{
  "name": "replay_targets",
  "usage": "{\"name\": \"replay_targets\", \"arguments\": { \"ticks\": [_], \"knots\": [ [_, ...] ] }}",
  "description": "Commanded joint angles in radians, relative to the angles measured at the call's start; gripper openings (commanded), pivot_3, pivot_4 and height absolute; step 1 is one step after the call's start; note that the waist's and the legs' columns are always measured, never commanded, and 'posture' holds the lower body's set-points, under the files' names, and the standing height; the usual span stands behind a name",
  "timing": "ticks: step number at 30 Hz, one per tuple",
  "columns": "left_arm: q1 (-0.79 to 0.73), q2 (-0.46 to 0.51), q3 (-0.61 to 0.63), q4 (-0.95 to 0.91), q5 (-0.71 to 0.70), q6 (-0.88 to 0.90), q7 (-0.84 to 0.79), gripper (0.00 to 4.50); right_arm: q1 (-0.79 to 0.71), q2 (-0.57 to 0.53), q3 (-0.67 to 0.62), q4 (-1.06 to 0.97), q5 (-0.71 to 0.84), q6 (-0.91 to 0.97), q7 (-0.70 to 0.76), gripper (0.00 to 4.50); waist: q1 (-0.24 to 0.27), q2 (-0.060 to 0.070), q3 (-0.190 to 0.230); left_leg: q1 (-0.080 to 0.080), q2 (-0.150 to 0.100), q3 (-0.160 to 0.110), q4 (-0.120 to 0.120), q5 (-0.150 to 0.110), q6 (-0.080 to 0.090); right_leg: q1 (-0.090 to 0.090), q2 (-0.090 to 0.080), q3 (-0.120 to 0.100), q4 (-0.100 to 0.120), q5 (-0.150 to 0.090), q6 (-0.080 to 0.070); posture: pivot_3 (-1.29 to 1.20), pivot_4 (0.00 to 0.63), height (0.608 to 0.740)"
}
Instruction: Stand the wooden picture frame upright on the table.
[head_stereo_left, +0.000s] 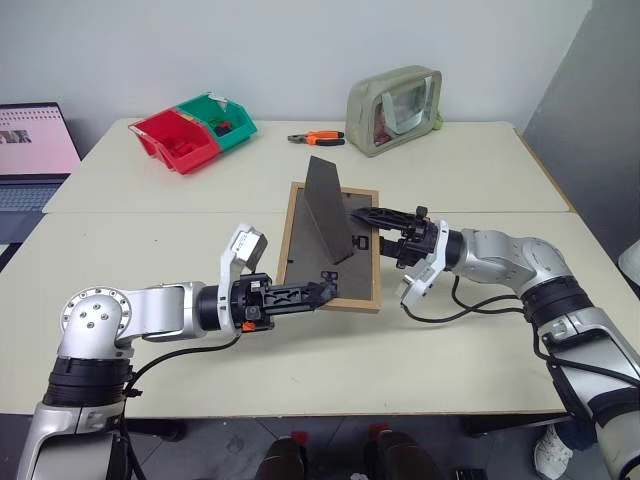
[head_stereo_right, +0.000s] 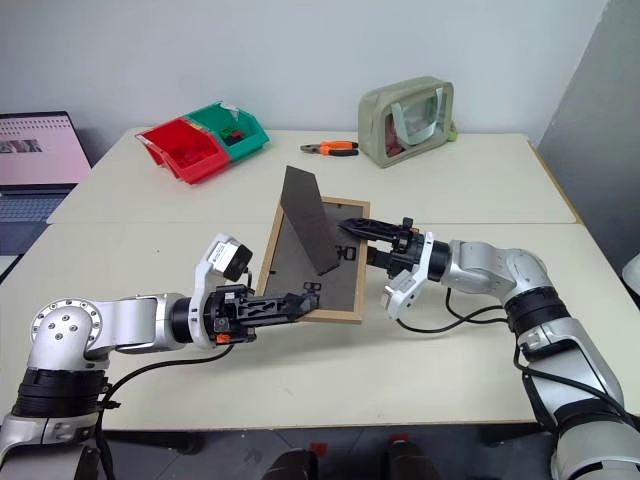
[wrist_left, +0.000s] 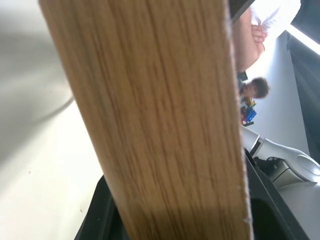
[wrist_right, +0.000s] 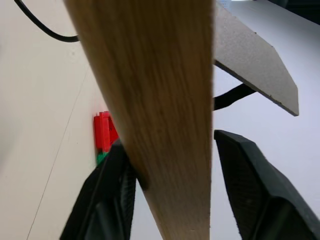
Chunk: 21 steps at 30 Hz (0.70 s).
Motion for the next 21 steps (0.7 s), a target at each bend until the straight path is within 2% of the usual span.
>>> {"name": "replay_targets", "arguments": {
  "ticks": [1, 2, 4, 5, 6, 10, 12, 15, 19, 21],
  "knots": [
    [0.002, 0.023, -0.004, -0.046, -0.028, -0.028, -0.024, 1.74, -0.03, -0.009, -0.015, -0.022, 0.015, -0.002, -0.041, 1.53, 0.0, 0.0, 0.0, 0.0, 0.0, 0.0, 0.0, 0.0, 0.0, 0.0, 0.0, 0.0, 0.0, 0.0, 0.0, 0.0, 0.15, 0.74],
    [0.0, 0.027, -0.006, -0.047, -0.028, -0.029, -0.032, 2.08, -0.034, -0.009, -0.015, -0.02, 0.015, -0.004, -0.043, 1.42, 0.0, 0.0, 0.0, 0.0, -0.001, 0.0, 0.0, 0.0, 0.0, 0.0, 0.0, 0.0, 0.0, 0.0, 0.0, 0.0, 0.15, 0.74],
    [-0.006, 0.032, -0.007, -0.045, -0.028, -0.036, -0.039, 2.46, -0.041, -0.012, -0.02, -0.014, 0.018, -0.002, -0.055, 1.3, -0.001, 0.0, 0.0, 0.0, -0.001, 0.0, 0.0, 0.0, 0.0, 0.0, 0.0, 0.0, 0.0, 0.0, 0.0, 0.0, 0.15, 0.74],
    [-0.008, 0.034, -0.008, -0.043, -0.028, -0.04, -0.041, 2.56, -0.043, -0.013, -0.021, -0.009, 0.019, -0.002, -0.059, 1.29, -0.001, 0.0, 0.0, 0.0, -0.001, 0.0, 0.0, 0.0, 0.0, 0.0, 0.0, 0.0, 0.0, 0.0, 0.0, 0.0, 0.15, 0.74],
    [-0.009, 0.037, -0.01, -0.043, -0.028, -0.044, -0.041, 2.85, -0.045, -0.015, -0.021, -0.003, 0.021, -0.001, -0.061, 1.29, -0.001, 0.0, 0.0, 0.0, -0.001, 0.0, 0.0, 0.0, 0.0, 0.0, 0.0, 0.0, 0.001, 0.0, 0.0, 0.0, 0.15, 0.74],
    [-0.006, 0.05, 0.0, -0.049, -0.028, -0.066, -0.024, 3.55, -0.052, -0.017, -0.017, 0.042, 0.051, 0.002, -0.053, 1.29, -0.001, 0.0, 0.0, 0.0, -0.001, 0.0, 0.0, 0.0, 0.0, 0.0, 0.0, 0.0, 0.0, 0.0, 0.0, 0.0, 0.15, 0.74],
    [0.001, 0.052, 0.05, -0.044, -0.028, -0.104, 0.003, 3.92, -0.049, -0.015, -0.018, 0.076, 0.099, 0.001, -0.026, 1.29, -0.001, 0.0, 0.0, 0.0, -0.001, 0.0, 0.0, 0.0, 0.0, 0.0, 0.0, 0.0, 0.001, 0.0, 0.0, 0.0, 0.15, 0.74],
    [0.034, 0.08, 0.2, -0.058, -0.028, -0.176, 0.049, 4.46, -0.043, -0.004, -0.015, 0.157, 0.202, 0.015, 0.047, 1.29, -0.006, 0.0, 0.0, 0.0, 0.0, 0.0, 0.0, 0.0, 0.001, 0.0, 0.0, 0.0, 0.001, 0.0, 0.0, 0.0, 0.15, 0.74],
    [0.133, 0.161, 0.367, -0.154, -0.018, -0.242, 0.111, 4.5, -0.046, 0.044, -0.013, 0.279, 0.381, 0.05, 0.209, 1.29, -0.011, 0.0, 0.0, 0.001, 0.002, 0.001, 0.0, -0.002, 0.003, 0.0, 0.001, 0.001, 0.001, 0.0, 0.0, 0.0, 0.15, 0.74],
    [0.228, 0.211, 0.436, -0.265, 0.126, -0.239, 0.076, 4.5, -0.049, 0.113, -0.023, 0.335, 0.566, 0.113, 0.407, 1.29, -0.017, -0.001, 0.0, 0.001, 0.003, 0.001, 0.0, -0.002, 0.003, 0.0, 0.001, 0.001, 0.0, 0.0, -0.001, 0.0, 0.15, 0.74]
  ]
}}
